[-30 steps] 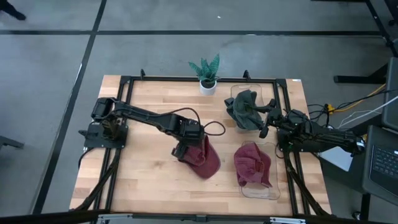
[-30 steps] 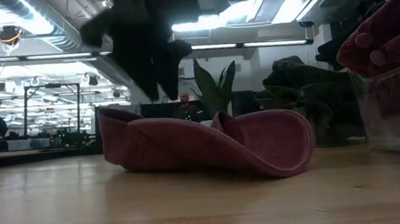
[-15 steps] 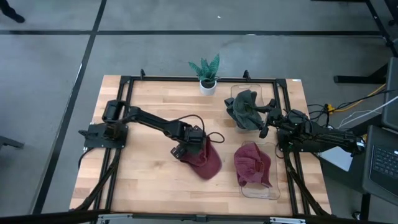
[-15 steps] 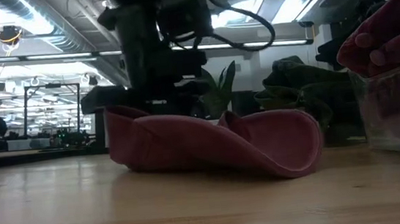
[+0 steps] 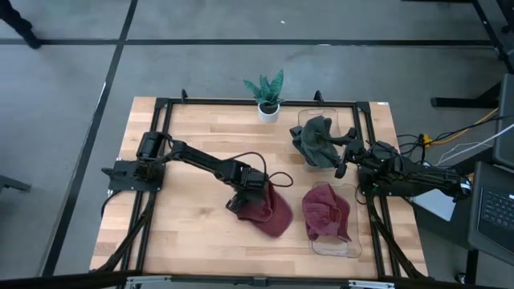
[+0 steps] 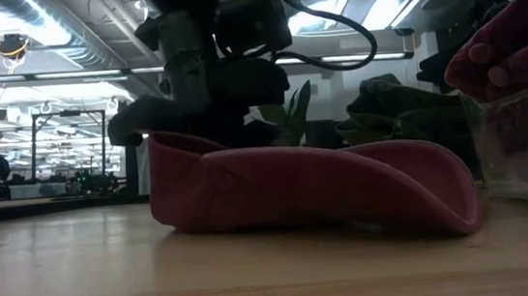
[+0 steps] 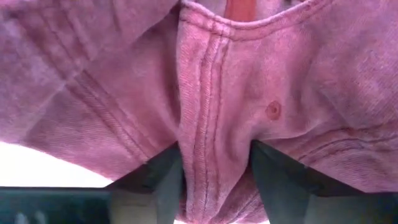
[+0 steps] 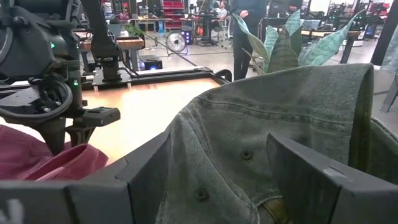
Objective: Pick & Place hat
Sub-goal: Put the red cap into the bottom transparent bin
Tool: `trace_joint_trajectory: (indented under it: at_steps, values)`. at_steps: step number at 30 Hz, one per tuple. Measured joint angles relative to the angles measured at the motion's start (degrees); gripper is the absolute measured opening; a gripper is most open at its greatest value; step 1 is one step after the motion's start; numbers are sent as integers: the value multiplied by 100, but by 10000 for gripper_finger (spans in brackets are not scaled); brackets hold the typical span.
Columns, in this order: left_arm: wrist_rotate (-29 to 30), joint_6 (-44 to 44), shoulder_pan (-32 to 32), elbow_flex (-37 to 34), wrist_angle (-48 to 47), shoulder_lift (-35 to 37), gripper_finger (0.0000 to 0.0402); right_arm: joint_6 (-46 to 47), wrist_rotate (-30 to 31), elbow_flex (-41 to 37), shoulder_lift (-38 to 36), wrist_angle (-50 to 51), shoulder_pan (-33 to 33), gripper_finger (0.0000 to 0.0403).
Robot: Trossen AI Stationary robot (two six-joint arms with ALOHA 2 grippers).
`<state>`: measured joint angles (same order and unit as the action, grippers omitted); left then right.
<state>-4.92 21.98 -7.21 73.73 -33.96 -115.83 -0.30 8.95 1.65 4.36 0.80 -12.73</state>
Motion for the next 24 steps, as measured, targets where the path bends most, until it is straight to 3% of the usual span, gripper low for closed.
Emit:
trace_joint_trajectory:
  at_steps: [14, 19, 24]
  values:
    - [-102, -1303, -8, -7, -86, -2, 16, 0, 2, 0, 0, 0, 0, 264]
    - [-227, -1769, -11, -33, -198, 105, 10, 0, 2, 0, 0, 0, 0, 264]
    - [75, -2178, -16, -90, -363, 399, 6, 0, 2, 0, -2, 0, 0, 264]
